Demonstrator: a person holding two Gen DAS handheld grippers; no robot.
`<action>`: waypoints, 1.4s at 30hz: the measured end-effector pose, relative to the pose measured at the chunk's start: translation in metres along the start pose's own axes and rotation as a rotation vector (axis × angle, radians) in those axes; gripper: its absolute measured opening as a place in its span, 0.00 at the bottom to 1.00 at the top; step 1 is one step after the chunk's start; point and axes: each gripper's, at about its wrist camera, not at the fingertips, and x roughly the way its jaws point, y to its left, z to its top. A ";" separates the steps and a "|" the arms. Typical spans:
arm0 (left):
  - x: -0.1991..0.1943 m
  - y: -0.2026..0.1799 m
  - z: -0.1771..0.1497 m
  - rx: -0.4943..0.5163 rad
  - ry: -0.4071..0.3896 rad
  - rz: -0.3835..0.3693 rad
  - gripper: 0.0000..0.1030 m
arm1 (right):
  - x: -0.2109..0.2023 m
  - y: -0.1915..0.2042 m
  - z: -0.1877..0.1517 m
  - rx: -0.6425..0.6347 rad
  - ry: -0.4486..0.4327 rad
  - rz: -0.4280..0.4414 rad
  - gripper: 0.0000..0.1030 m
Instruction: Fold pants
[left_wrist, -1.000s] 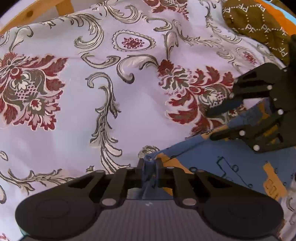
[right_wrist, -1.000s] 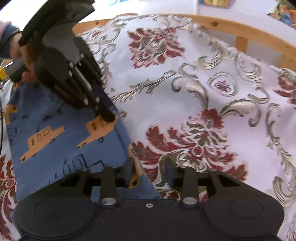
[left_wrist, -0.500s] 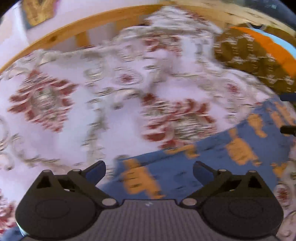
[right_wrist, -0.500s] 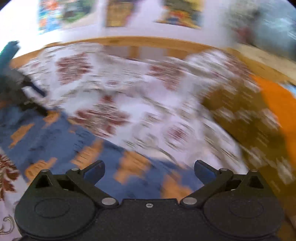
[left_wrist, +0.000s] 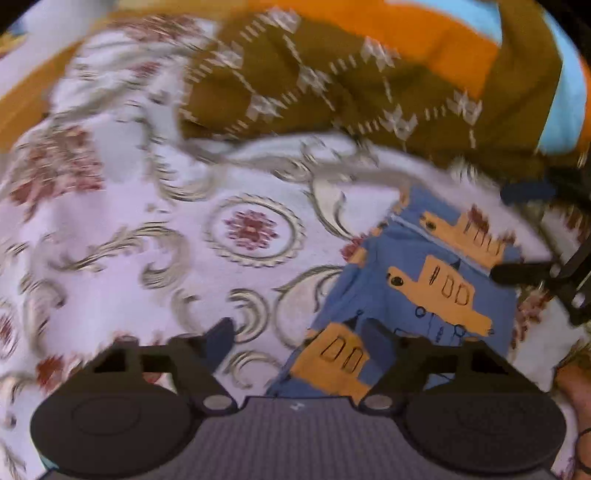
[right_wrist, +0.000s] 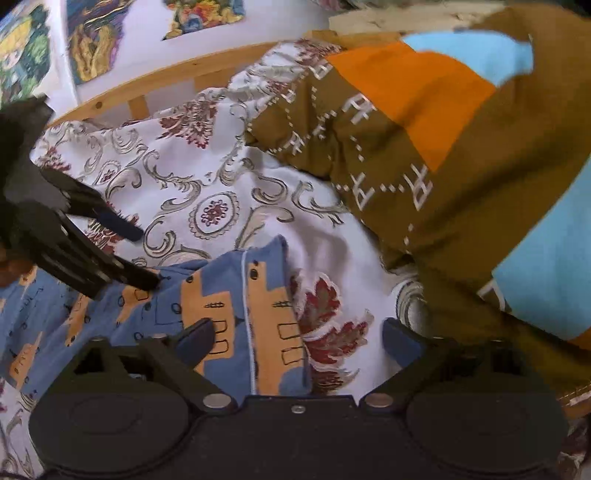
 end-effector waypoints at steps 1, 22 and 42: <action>0.009 -0.004 0.003 0.018 0.028 -0.004 0.54 | 0.001 -0.002 0.000 0.015 0.009 0.009 0.79; 0.019 -0.009 0.013 -0.137 0.051 0.017 0.27 | -0.014 -0.008 -0.005 0.056 -0.003 -0.010 0.62; 0.017 -0.048 0.096 -0.060 0.020 -0.015 1.00 | -0.039 -0.041 -0.040 0.601 0.025 0.267 0.99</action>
